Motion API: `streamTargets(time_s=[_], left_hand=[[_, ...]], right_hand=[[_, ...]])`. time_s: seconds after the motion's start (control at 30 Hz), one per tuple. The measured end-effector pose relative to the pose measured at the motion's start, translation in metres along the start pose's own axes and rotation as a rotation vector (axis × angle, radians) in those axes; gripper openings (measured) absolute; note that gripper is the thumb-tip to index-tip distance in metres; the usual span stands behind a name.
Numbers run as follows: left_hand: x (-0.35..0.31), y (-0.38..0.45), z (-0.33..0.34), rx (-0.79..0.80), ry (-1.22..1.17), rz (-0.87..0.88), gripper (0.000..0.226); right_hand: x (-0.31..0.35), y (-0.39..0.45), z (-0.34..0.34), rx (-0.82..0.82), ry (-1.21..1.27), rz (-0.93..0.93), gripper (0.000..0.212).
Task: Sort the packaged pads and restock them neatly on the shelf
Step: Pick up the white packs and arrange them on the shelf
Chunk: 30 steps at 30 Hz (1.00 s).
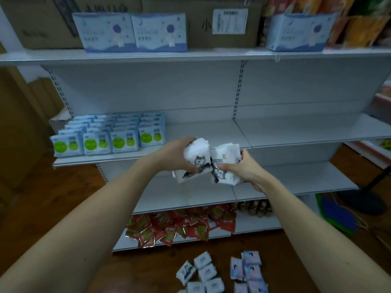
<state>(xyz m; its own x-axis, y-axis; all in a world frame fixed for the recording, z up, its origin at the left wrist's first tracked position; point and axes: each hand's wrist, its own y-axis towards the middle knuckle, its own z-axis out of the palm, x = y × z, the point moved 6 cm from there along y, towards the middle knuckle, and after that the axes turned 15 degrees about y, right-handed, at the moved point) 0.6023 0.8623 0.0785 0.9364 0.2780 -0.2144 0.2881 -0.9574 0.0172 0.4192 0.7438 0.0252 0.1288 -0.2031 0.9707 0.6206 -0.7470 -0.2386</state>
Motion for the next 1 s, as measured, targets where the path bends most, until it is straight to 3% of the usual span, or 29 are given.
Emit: streamTargets(time_s=[0.27,0.47,0.83,1.0], left_hand=[[0.012,0.071,-0.018,-0.024,0.1,-0.102,0.096],[0.035,0.121,-0.017,-0.037,0.215,-0.151,0.1],[0.128,0.26,0.008,-0.066,0.448,-0.182,0.089],[0.181,0.337,0.039,-0.013,0.436,-0.141,0.089]], right_hand=[[0.048,0.085,-0.039,0.064,-0.055,-0.081,0.048],[0.067,0.145,-0.043,0.07,-0.11,-0.064,0.068],[0.091,0.315,-0.001,0.063,-0.727,-0.327,0.069],[0.08,0.406,0.026,0.06,-0.89,-0.341,0.065]])
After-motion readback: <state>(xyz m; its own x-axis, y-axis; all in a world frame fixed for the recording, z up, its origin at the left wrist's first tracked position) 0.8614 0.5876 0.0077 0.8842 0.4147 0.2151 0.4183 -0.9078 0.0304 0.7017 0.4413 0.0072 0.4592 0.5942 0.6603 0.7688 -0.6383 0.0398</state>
